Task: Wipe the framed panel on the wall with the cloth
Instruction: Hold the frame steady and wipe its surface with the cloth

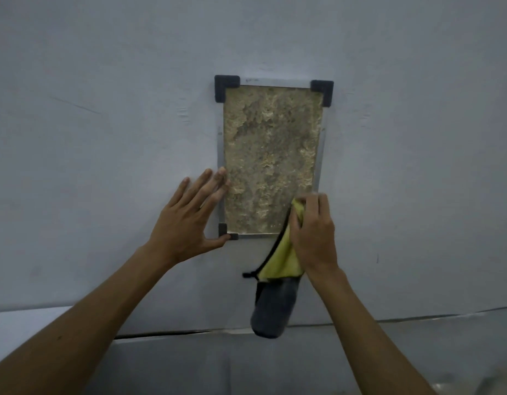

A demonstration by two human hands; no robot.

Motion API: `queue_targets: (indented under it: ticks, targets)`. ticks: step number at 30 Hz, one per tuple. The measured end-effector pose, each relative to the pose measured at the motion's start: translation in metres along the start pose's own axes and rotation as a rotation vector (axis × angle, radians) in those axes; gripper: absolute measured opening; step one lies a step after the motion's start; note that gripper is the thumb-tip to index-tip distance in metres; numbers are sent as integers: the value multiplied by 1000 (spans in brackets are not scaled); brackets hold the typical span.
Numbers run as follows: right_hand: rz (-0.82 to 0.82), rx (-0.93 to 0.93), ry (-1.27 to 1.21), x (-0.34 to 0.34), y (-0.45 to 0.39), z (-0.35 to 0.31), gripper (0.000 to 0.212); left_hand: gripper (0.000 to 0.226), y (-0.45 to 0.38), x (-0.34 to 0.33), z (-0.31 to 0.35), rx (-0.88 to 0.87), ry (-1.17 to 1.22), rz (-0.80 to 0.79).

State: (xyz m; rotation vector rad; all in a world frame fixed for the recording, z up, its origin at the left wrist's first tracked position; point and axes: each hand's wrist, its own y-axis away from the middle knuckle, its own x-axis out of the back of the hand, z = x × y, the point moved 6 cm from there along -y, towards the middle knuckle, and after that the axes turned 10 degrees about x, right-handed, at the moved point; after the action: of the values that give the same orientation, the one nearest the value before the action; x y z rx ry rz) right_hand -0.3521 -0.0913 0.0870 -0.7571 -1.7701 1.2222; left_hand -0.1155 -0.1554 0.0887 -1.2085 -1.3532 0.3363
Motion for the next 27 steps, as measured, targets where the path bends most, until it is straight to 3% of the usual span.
queue_targets:
  ticks: [3, 9, 15, 22, 27]
  targets:
    - [46, 13, -7, 0, -12, -2, 15, 104, 0, 0, 0, -2, 2, -1]
    - [-182, 3, -15, -19, 51, -5, 9, 105, 1, 1, 2, 0, 7, 5]
    - [45, -2, -23, -5, -13, -10, 15, 106, 0, 1, 0, 7, 4, -11]
    - [-133, 12, -22, -22, 45, -6, 8, 105, 0, 1, 1, 1, 2, 5]
    - [-7, 44, -7, -9, -3, -8, 8, 105, 1, 1, 1, 4, 2, 16]
